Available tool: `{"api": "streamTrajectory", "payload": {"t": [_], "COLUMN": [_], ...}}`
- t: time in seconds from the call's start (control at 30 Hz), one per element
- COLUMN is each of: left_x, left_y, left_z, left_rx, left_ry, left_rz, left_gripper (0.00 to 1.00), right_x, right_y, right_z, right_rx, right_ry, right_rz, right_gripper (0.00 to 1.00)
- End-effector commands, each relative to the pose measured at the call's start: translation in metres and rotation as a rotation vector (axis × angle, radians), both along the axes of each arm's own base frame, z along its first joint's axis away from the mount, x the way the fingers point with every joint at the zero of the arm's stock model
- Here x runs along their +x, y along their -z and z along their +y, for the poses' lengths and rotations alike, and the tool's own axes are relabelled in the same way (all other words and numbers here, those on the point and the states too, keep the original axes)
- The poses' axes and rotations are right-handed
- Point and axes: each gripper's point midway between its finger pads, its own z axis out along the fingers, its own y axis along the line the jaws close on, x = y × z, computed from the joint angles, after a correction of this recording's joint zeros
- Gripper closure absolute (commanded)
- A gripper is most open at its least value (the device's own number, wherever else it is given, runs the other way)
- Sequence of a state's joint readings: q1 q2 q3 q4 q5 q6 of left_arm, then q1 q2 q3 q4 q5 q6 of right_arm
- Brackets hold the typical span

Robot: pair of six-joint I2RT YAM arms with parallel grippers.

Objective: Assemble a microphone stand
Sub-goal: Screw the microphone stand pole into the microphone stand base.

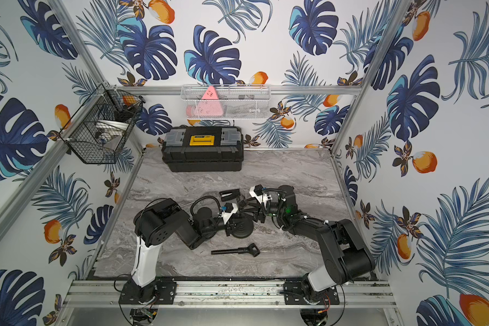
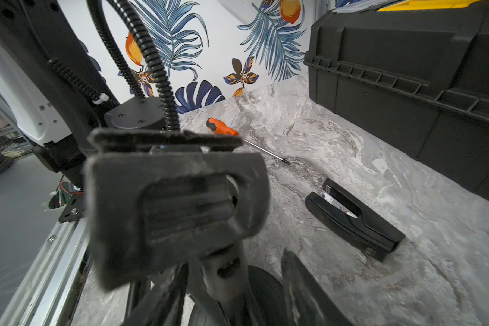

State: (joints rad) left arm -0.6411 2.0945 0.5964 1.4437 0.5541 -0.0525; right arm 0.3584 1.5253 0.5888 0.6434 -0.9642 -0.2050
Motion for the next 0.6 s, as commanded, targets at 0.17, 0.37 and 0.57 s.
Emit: {"api": "streamTrajectory", "payload": {"t": [0.17, 0.37, 0.57], "left_x": [-0.0024, -0.0024, -0.0016], "left_y": [-0.0039, -0.0025, -0.0004], "left_z": [-0.0037, -0.0042, -0.0043], "left_rx": [-0.015, -0.011, -0.007], "left_ry": [0.029, 0.031, 0.03], "left_rz": [-0.002, 0.002, 0.004], "left_gripper": [0.9, 0.91, 0.91], "right_x": [-0.006, 0.0014, 0.001], "right_y": [-0.0145, -0.0181, -0.0147], "right_z": [0.0052, 0.0082, 0.0123], "right_rx": [0.048, 0.05, 0.035], "right_ry": [-0.06, -0.052, -0.059], "right_rz": [-0.053, -0.058, -0.063], "right_gripper": [0.47, 0.58, 0.66]}}
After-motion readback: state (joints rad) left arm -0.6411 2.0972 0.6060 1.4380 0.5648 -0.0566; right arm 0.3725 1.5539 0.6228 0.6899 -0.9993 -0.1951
